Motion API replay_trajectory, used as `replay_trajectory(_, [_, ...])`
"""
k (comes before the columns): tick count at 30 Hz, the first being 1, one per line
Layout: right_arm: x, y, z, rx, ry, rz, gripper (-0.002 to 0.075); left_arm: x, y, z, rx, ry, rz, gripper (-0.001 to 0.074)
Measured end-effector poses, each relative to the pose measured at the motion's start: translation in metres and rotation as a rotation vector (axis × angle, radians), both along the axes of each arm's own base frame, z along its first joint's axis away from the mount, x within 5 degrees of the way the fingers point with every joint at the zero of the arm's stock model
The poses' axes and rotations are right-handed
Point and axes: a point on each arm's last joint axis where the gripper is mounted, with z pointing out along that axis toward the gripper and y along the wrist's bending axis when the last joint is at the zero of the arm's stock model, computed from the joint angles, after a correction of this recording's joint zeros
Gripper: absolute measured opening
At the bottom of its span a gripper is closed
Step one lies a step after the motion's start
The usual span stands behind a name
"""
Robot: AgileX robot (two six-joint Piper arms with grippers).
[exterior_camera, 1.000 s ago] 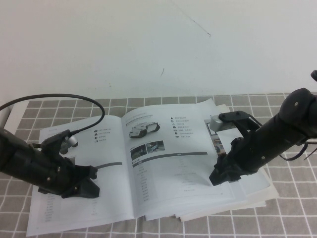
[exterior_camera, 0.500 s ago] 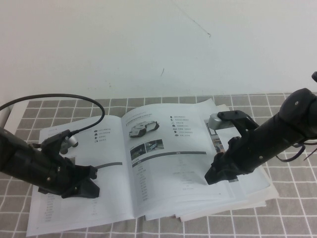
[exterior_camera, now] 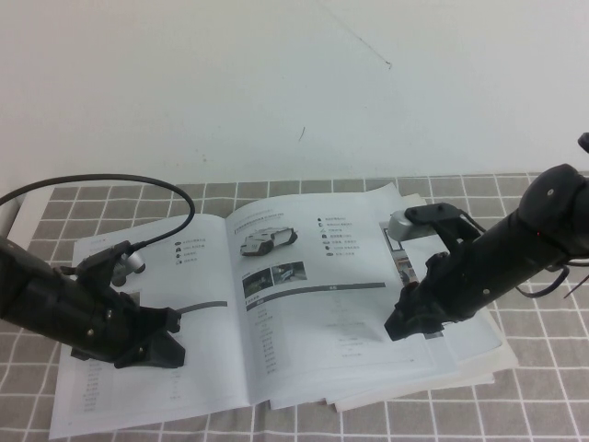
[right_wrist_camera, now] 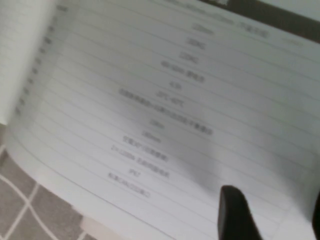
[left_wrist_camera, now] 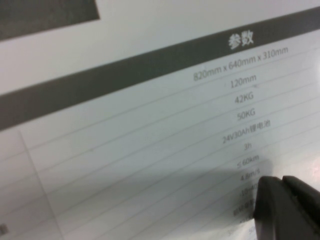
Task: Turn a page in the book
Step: Open the closed book
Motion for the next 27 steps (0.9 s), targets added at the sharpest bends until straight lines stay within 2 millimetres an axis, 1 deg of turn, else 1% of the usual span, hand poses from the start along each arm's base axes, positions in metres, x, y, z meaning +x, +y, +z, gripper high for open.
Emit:
replay_trajectory(3, [0.0003,-0.0046,-0.0028,-0.058,0.005,-0.013,0.0333,0.0,0.0,0.0,0.0,0.0,0.0,-0.0004])
replay_trajectory(9, [0.0007,-0.0062,-0.0026,-0.076,0.015,-0.039,0.0333,0.0,0.0,0.0,0.0,0.0,0.0,-0.0004])
replay_trajectory(16, [0.0026,-0.0048,-0.0044,-0.03,0.038,-0.078,0.0333,0.0,0.0,0.0,0.0,0.0,0.0,-0.0004])
replay_trajectory(27, [0.0054,0.0022,-0.0066,0.063,0.025,-0.073,0.0333,0.0,0.0,0.0,0.001,-0.002,-0.003,-0.0004])
